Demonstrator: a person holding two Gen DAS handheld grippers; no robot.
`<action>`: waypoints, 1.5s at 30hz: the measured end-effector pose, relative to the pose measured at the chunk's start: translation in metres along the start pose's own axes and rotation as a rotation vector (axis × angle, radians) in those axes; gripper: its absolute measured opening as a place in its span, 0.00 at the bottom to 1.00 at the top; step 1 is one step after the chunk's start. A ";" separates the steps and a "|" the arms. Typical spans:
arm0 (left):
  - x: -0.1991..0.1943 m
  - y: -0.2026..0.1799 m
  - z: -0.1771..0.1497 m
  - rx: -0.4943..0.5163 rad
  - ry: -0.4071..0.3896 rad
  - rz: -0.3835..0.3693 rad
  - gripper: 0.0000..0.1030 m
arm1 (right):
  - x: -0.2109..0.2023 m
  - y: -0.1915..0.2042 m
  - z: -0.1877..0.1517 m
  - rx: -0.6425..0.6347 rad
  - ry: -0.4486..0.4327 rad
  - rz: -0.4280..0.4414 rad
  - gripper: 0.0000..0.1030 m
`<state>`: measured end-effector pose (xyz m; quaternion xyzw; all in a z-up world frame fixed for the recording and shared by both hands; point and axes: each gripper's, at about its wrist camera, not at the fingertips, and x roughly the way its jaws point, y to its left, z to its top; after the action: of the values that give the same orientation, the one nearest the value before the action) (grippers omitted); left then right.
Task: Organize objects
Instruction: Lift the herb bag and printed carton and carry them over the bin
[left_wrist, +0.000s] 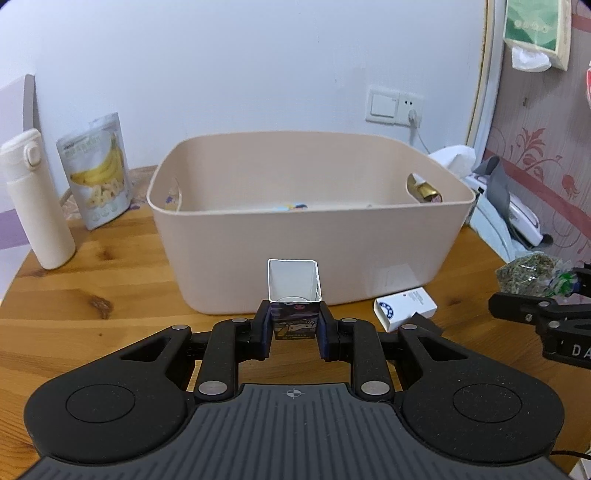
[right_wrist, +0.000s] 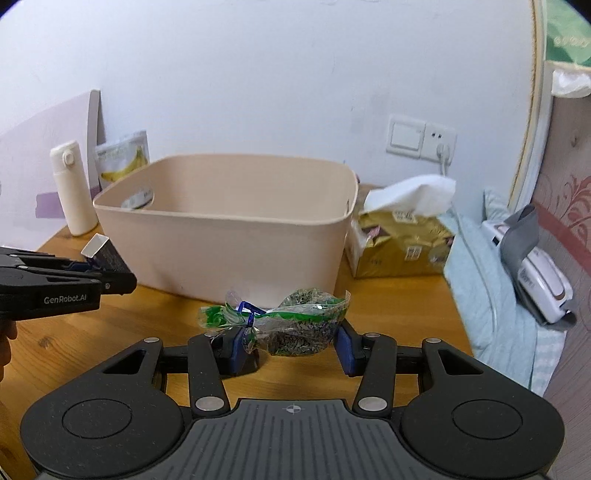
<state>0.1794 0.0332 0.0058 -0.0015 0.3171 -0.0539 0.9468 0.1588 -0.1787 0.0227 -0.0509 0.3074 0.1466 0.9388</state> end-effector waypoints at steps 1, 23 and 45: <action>-0.003 0.000 0.001 0.003 -0.007 0.001 0.23 | -0.001 -0.001 0.001 0.002 -0.005 0.000 0.44; -0.050 0.003 0.034 0.031 -0.128 -0.022 0.23 | -0.033 -0.002 0.029 0.033 -0.137 -0.020 0.44; -0.039 0.008 0.085 0.078 -0.208 -0.035 0.23 | -0.024 -0.003 0.065 0.034 -0.211 -0.049 0.44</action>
<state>0.2007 0.0425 0.0970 0.0242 0.2146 -0.0821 0.9729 0.1777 -0.1753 0.0895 -0.0267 0.2080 0.1228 0.9700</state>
